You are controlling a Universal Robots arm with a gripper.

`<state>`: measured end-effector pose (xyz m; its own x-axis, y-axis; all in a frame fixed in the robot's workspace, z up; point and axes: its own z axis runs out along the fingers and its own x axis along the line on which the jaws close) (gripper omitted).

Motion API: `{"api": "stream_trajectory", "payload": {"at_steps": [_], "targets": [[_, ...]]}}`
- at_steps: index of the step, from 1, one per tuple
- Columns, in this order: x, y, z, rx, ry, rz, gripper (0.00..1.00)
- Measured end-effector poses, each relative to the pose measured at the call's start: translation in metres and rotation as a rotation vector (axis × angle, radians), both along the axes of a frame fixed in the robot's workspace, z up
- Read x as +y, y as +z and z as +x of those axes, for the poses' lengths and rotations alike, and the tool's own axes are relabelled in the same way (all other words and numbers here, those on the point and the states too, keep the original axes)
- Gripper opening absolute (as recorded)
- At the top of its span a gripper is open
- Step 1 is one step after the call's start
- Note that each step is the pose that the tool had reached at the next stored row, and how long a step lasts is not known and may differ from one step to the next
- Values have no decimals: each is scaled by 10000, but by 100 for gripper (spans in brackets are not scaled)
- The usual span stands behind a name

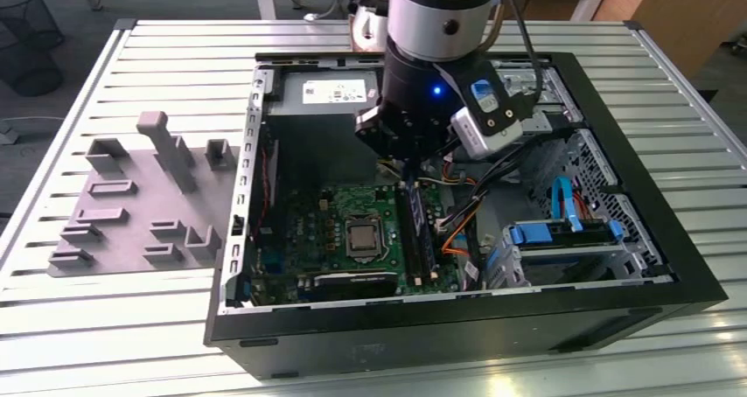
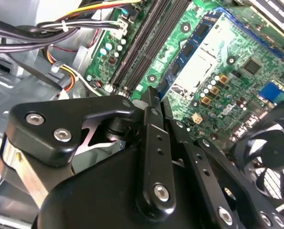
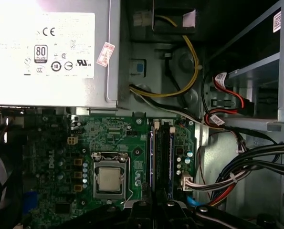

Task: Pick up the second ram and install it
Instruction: 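Insert the second ram into the second slot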

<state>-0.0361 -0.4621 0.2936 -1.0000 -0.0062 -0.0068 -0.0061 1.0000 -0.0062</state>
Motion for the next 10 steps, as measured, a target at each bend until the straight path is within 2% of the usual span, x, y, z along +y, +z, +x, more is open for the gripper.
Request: {"api": "stream_trajectory", "payload": {"at_steps": [10], "targets": [[-23,-183,7,0,-20,1,14]]}}
